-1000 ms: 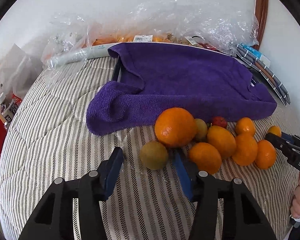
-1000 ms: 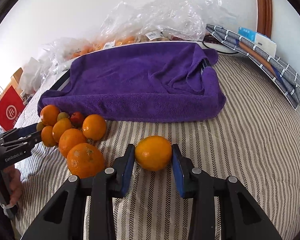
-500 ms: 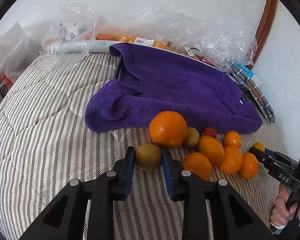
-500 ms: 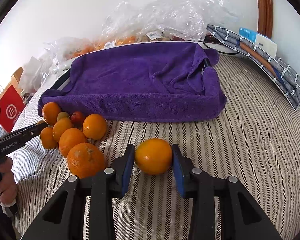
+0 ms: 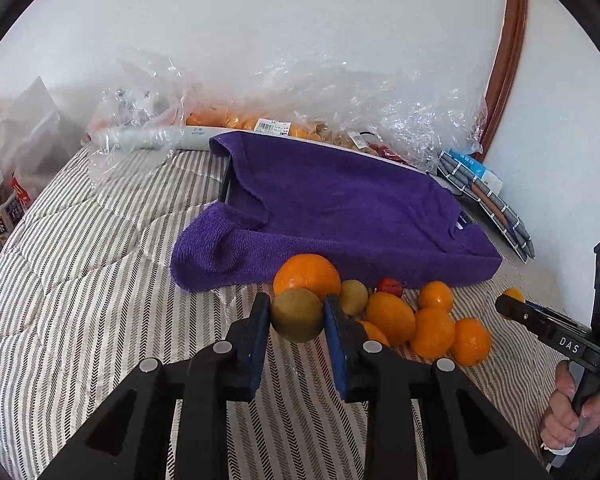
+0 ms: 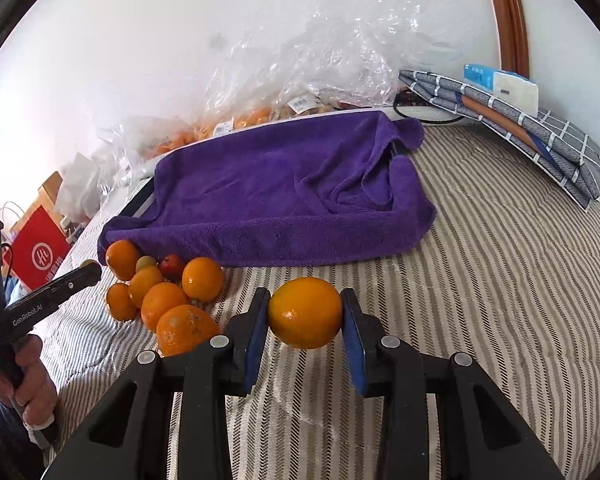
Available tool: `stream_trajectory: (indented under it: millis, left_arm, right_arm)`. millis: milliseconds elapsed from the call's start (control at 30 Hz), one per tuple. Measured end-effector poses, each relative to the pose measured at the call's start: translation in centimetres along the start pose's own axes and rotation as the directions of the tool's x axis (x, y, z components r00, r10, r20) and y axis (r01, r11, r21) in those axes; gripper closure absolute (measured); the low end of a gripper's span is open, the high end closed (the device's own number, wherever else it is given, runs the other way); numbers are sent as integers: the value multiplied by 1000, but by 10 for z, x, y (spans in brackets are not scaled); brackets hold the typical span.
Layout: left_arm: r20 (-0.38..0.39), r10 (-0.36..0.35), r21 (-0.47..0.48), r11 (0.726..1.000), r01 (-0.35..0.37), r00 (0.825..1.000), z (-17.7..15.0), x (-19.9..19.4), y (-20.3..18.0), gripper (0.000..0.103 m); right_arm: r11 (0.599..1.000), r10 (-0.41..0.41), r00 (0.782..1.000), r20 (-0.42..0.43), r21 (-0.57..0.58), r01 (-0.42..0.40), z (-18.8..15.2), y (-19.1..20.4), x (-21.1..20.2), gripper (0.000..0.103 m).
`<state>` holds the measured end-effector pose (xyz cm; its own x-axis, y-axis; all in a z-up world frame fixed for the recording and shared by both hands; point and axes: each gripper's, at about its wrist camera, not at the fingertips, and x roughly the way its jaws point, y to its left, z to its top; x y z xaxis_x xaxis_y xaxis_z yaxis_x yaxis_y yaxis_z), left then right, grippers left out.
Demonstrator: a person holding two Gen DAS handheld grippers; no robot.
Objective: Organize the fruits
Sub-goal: 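Lift and carry both held fruits over the purple towel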
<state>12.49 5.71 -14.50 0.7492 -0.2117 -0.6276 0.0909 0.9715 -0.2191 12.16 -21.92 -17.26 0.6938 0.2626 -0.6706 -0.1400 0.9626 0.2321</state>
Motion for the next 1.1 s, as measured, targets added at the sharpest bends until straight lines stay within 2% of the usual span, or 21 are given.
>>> stream_trajectory:
  millis: [167,333,467,567,800,1000,1100]
  left_arm:
    - [10,11,1,1000,-11,1000,1,-1,0,77]
    - [33,14,11,1000,-15,999,0,-6,-2,77]
    - [49,44,21,999,-45,998,4,-9,-6,77]
    - [65,47,1,999,-47,997,19,-18,-6,77]
    - [152,39,12,999,-41,988,82,-28,-17,77]
    - [162,73,-58,996,-64,984,119,10,-17,77]
    - [154,127,-69,991,-117,980,127,36,-16,77]
  right_arm:
    - [999,-36,999,-2,-5,36,-1,-3,-6,68]
    - [999,-33,999,32,-16,33,4,3,-25,68]
    - [999,-33,998,61,-33,36,15,12,-37,68]
    - [998,-47,997,61,-47,50,29,18,-38,68]
    - [998,-29,994,104,-58,35,77,29,-29,68]
    - [997,-20,988,153,-70,31,118,35,-8,68]
    - [996,-13,987,159,-79,26,131,38,8,68]
